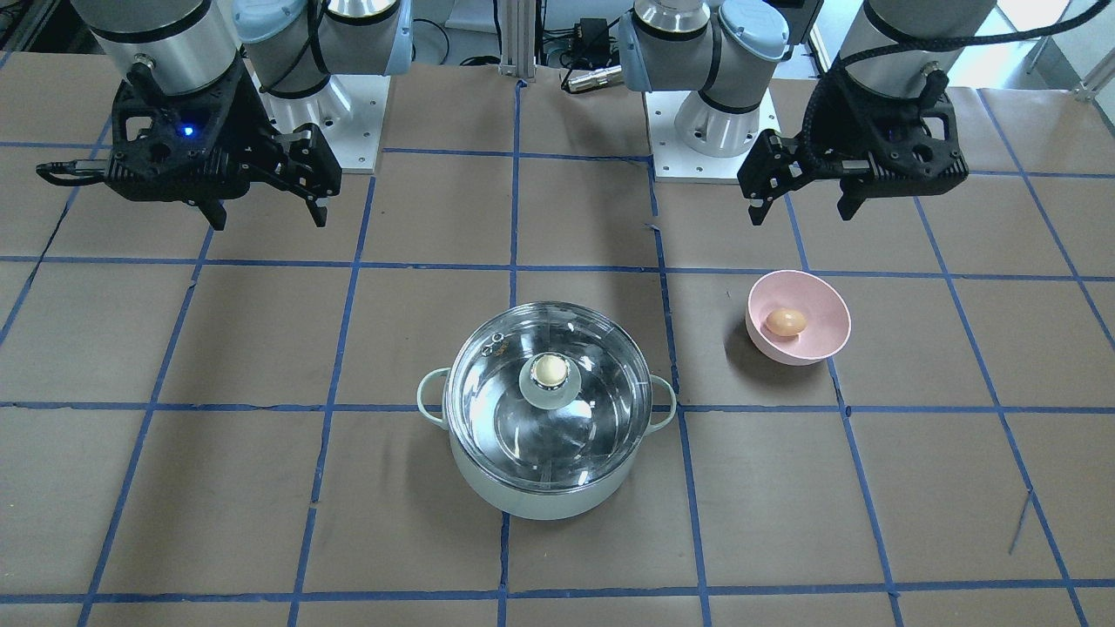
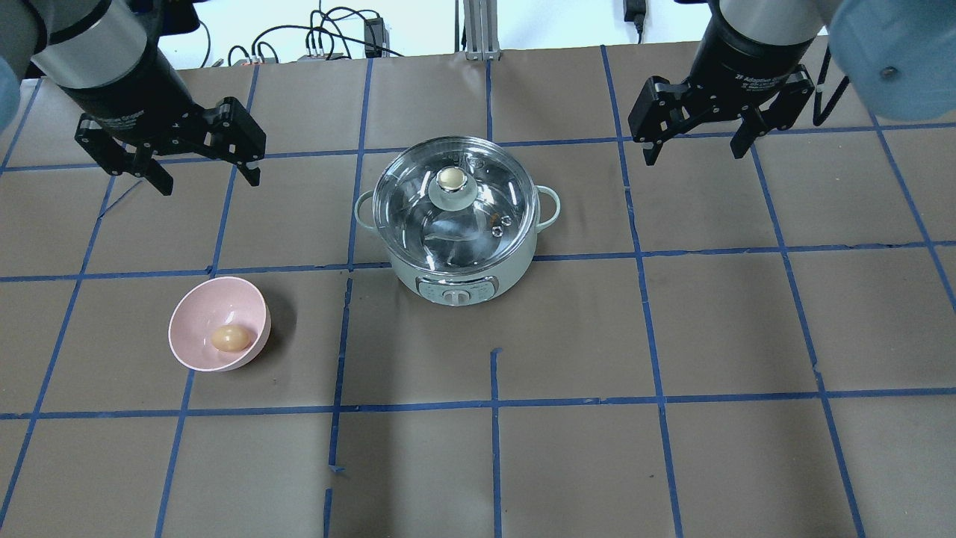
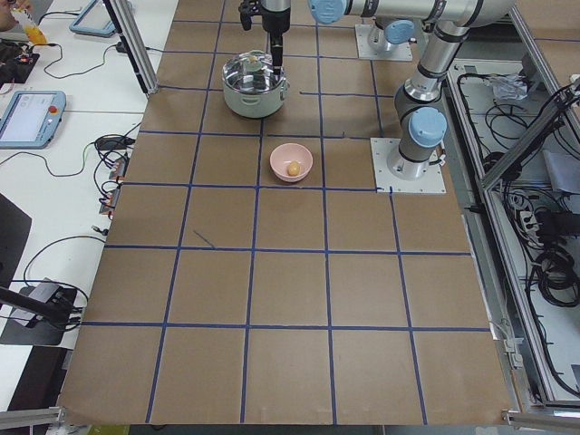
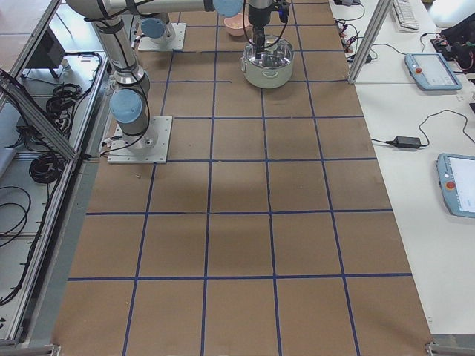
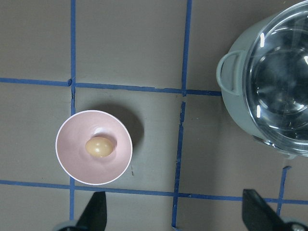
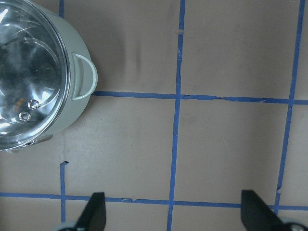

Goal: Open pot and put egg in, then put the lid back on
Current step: 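Move the left gripper over the egg while the right reaches the lid knob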

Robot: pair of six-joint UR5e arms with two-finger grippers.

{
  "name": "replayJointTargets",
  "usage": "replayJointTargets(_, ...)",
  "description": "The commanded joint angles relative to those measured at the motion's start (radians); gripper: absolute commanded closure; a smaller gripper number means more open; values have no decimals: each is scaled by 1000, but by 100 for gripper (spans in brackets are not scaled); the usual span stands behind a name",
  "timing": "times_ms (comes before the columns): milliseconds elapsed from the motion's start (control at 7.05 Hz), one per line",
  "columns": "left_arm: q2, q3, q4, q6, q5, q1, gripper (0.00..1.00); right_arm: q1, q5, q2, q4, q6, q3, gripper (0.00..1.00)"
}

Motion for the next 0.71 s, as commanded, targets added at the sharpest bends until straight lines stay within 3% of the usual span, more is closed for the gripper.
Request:
replayJointTargets(0,-11,-143,68,139,-7,85,0,52,-6,28,-16,40,-12,0)
replayJointTargets(284,-46,-270,247,199,-4,88,0,266,-16,205,-134,322,-142,0)
replayJointTargets(425,-51,-316,273,295,-1,95,0,337,-18,309,-138,401,-246,0)
replayJointTargets(567,-51,-365,306,349,-4,149,0,369,-10,357,-156,479,-270,0)
